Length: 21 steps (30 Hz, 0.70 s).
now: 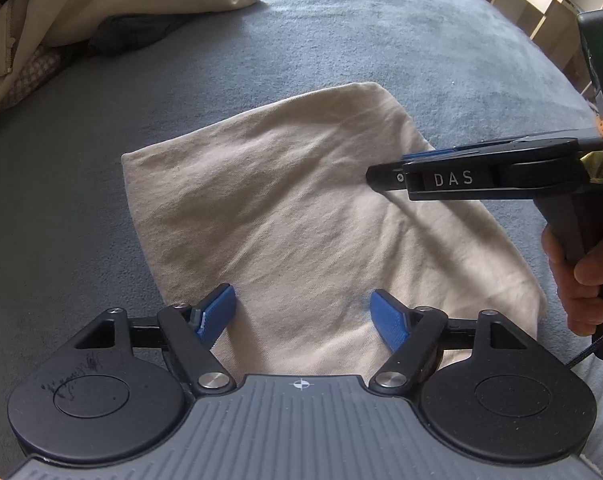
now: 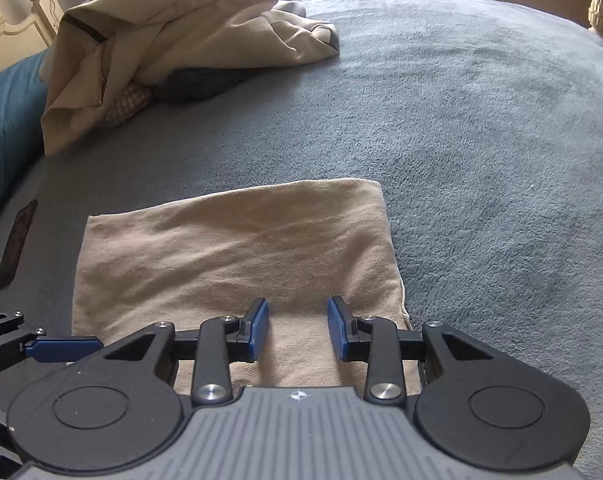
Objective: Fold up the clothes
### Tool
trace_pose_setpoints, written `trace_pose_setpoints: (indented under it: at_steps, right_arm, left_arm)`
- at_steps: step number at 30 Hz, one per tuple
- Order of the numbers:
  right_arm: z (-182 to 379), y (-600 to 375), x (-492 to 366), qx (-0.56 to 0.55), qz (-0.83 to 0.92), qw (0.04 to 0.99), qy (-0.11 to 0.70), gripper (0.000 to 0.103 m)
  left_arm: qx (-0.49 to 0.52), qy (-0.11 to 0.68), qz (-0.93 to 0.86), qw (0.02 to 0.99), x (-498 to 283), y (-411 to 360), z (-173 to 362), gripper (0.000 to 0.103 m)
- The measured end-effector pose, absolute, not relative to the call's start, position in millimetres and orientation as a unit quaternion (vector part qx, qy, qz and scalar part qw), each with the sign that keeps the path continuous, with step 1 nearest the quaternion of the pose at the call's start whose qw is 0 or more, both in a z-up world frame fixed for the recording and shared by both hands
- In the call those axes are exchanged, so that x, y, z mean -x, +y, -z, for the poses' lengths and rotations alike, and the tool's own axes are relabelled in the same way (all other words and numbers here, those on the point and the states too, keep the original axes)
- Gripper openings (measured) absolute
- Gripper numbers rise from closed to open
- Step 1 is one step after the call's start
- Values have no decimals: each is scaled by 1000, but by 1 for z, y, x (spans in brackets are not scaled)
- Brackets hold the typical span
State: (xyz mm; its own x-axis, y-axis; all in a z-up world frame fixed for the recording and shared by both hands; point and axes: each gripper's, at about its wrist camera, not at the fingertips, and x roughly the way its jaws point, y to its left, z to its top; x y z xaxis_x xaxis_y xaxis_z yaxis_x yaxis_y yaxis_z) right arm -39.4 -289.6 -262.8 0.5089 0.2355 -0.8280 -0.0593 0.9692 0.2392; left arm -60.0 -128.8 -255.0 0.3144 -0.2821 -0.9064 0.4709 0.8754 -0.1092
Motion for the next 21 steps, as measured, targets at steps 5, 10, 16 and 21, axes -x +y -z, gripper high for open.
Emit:
trace_pose_setpoints:
  at_steps: [5, 10, 16, 21]
  right_arm:
    - [262, -289, 41, -87, -85, 865, 487, 35]
    - [262, -287, 42, -86, -83, 866, 486, 36]
    - [257, -286, 39, -85, -80, 864, 491, 36]
    - [239, -275, 27, -104, -101, 866, 478, 37]
  left_arm:
    - [-94, 533, 234, 807, 61, -130, 255, 79]
    - [-93, 532, 233, 809, 63, -129, 254, 79]
    - [-94, 529, 240, 808, 73, -120, 250, 79]
    - [-107, 521, 245, 810, 85, -116, 250, 79]
